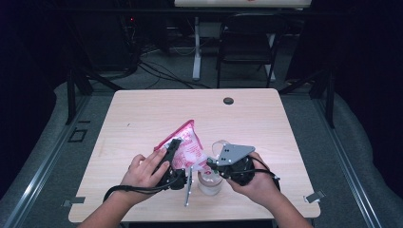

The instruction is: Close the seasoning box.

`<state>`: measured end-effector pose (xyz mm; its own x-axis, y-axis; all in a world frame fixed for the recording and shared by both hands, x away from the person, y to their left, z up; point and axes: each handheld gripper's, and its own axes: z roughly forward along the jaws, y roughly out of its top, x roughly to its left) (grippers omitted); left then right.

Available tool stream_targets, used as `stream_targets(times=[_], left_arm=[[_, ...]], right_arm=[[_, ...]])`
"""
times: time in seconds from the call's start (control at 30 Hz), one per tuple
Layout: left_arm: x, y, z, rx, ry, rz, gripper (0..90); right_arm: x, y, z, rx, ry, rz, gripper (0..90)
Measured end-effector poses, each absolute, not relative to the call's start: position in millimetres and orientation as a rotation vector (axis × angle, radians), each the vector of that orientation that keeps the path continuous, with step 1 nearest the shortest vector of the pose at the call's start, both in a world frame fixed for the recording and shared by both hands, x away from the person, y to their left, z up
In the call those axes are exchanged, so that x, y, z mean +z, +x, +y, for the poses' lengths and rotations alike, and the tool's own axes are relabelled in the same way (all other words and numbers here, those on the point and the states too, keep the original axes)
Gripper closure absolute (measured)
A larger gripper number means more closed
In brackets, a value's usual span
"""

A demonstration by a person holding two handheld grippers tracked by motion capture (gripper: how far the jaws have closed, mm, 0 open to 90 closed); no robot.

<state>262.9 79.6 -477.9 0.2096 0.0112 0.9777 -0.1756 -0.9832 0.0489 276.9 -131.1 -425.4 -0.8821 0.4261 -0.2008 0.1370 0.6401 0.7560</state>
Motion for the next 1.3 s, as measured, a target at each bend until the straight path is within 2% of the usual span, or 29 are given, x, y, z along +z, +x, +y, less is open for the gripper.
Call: stream_targets(times=[0.83, 0.87, 0.9, 1.3], left_arm=[[-475.8, 262.5, 79.8, 1.89, 2.312, -0.167, 59.3], [-478.0, 265.0, 80.6, 1.895, 2.261, -0.191, 59.2], [-476.1, 262.8, 79.9, 1.894, 2.303, -0.174, 59.3], [-474.8, 261.9, 79.6, 1.896, 2.306, -0.168, 59.4]], right_arm=[[-428.0, 278.1, -130.6, 1.11, 0.452, 2.497, 90.0], [-428.2, 278.1, -130.5, 1.111, 0.453, 2.497, 90.0], [-428.1, 278.1, -130.6, 1.107, 0.452, 2.498, 90.0], [-428.4, 278.2, -130.7, 1.106, 0.454, 2.498, 90.0]])
